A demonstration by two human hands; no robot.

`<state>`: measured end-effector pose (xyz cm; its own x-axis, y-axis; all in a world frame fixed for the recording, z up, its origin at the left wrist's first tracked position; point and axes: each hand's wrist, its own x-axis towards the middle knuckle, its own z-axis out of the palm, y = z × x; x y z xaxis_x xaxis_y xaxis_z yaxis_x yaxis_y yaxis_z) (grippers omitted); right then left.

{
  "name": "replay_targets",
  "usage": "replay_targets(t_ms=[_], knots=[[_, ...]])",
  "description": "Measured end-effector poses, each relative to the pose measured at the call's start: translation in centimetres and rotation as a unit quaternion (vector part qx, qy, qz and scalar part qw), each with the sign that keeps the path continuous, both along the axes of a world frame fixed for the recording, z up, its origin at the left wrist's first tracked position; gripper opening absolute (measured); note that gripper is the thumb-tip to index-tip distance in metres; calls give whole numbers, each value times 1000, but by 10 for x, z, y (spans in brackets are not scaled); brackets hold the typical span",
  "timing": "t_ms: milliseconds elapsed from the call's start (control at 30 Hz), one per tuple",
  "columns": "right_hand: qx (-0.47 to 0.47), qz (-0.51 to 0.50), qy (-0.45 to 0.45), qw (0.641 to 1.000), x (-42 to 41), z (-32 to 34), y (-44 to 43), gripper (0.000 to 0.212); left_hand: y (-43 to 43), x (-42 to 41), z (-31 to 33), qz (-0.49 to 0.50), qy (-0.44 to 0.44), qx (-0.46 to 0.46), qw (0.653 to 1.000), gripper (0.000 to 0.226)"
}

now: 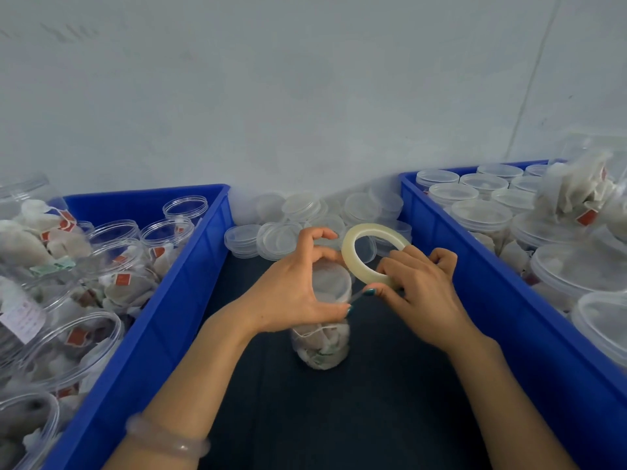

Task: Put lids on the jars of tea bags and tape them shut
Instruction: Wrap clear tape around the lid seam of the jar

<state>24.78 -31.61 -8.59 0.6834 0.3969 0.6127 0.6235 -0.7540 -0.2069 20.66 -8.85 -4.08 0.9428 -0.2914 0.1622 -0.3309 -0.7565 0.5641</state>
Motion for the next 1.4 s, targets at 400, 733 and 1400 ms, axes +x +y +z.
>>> replay_targets(t_ms=[400, 733, 1400], knots=[[-7, -51, -13, 999, -4, 4, 2, 66, 0, -7, 19, 31, 14, 154, 987, 85], [-31, -56, -4, 998, -9, 4, 14, 69, 14, -21, 24, 43, 26, 198, 979, 90], [-30, 27, -17, 999, -13, 9, 12, 52, 13, -15, 3, 23, 11, -35, 999, 68]])
